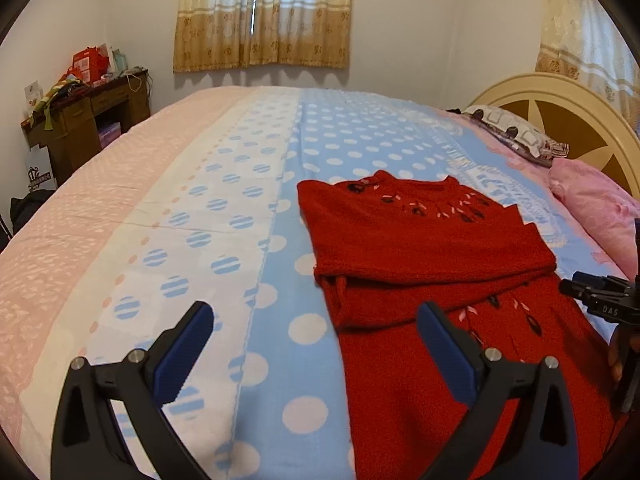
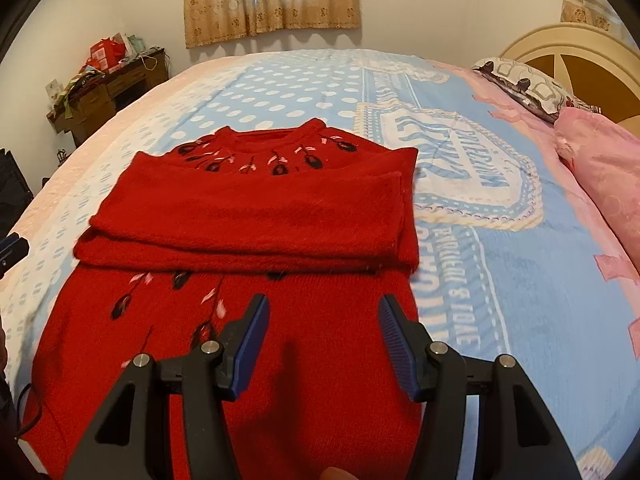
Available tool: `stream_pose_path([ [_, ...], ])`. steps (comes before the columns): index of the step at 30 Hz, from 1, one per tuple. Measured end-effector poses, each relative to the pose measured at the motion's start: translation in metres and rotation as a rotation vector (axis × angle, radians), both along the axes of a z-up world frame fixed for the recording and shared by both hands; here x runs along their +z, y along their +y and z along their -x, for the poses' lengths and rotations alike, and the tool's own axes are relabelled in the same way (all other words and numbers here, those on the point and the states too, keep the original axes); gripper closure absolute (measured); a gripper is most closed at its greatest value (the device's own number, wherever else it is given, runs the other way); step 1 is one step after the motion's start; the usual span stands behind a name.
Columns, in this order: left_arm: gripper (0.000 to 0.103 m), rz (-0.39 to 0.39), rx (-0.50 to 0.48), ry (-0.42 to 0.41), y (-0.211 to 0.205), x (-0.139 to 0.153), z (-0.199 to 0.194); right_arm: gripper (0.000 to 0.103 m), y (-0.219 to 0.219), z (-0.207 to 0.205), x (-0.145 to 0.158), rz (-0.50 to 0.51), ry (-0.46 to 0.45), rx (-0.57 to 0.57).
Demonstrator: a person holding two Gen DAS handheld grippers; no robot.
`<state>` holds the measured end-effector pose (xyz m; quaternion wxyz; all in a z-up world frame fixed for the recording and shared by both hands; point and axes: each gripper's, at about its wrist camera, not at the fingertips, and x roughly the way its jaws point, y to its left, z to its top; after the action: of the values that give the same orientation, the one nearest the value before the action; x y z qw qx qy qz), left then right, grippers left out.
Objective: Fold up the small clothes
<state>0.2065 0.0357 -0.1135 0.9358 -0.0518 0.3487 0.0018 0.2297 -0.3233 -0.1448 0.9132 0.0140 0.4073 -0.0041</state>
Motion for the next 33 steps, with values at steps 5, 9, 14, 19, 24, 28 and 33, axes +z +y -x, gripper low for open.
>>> stream_pose_path([
  [5, 0.000, 0.011, -0.003, -0.014, 0.002, 0.004, 0.014, 0.045, 0.004, 0.018, 0.004, -0.011, -0.009, 0.005],
  [9, 0.000, 0.018, -0.004, -0.023, 0.004, 0.005, 0.029, 0.043, 0.009, 0.036, 0.004, -0.025, -0.020, 0.008],
  [14, 0.000, 0.014, -0.008, -0.034, 0.003, 0.006, 0.049, 0.043, 0.014, 0.053, 0.005, -0.014, -0.027, 0.016],
  [19, 0.000, 0.000, -0.004, -0.058, 0.005, 0.011, 0.065, 0.043, 0.016, 0.065, 0.005, -0.042, -0.037, 0.005],
  [24, 0.000, -0.013, -0.009, -0.080, 0.004, 0.016, 0.083, 0.042, 0.021, 0.079, 0.004, -0.051, -0.032, 0.012],
  [28, 0.000, -0.024, -0.023, -0.082, 0.003, 0.016, 0.096, 0.042, 0.024, 0.093, 0.004, -0.047, -0.030, 0.023],
  [33, 0.000, -0.026, -0.030, -0.077, 0.002, 0.014, 0.111, 0.041, 0.025, 0.108, 0.004, -0.055, -0.028, 0.028],
])
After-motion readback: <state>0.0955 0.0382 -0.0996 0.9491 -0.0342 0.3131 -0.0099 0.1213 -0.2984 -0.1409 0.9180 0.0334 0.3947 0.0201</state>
